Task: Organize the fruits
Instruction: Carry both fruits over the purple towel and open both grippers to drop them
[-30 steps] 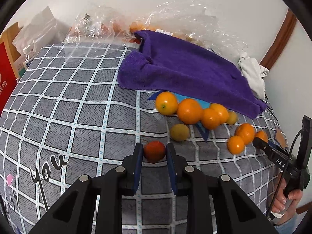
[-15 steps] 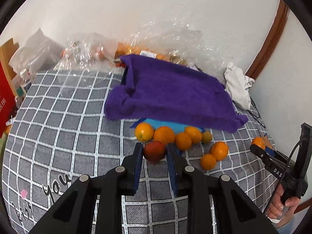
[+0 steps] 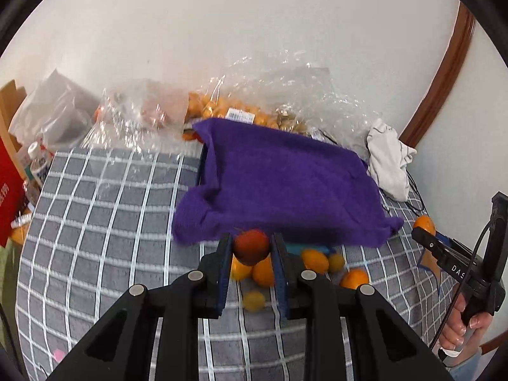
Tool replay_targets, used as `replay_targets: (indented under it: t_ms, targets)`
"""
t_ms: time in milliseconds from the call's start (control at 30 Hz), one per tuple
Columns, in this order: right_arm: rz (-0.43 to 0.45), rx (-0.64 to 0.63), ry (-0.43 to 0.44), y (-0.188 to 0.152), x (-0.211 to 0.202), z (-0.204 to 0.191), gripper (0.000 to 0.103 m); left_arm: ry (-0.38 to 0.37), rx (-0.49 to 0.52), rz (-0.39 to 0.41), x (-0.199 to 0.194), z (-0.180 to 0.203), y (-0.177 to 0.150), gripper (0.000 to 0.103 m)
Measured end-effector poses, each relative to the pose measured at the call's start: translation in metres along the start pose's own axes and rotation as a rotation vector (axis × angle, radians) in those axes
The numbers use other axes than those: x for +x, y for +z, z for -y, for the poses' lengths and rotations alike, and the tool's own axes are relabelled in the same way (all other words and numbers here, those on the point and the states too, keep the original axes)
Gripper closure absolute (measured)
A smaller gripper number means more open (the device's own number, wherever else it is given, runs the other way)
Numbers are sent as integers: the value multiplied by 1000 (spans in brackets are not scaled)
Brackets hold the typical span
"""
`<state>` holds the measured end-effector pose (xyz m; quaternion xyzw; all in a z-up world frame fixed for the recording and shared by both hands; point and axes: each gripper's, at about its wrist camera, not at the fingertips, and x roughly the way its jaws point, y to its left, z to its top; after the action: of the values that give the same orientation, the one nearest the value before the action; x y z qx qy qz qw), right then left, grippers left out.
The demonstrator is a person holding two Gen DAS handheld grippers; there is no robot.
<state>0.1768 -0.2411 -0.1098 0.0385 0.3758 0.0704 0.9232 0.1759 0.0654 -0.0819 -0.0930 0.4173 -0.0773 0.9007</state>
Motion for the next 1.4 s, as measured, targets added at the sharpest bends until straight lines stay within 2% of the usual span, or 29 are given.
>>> replay_targets:
  t_ms: [267,633,1000,1200,1400]
  targets:
    - [23,7,-1,42,32,4,62,19,33,11,34,7,44,80]
    - [-20,18,7,82,108,2,62,14,51,-15,97,14,91,80]
    - [-110,20,-8,81,170,3,62,13,26,-85,160,4,96,80]
    - [-141,29,-19,76,189,6,62,24,8,-132,182,-4,92,80]
    - [-133,12,-26,72,190,4,62,15,12,-164,194,-6,87,80]
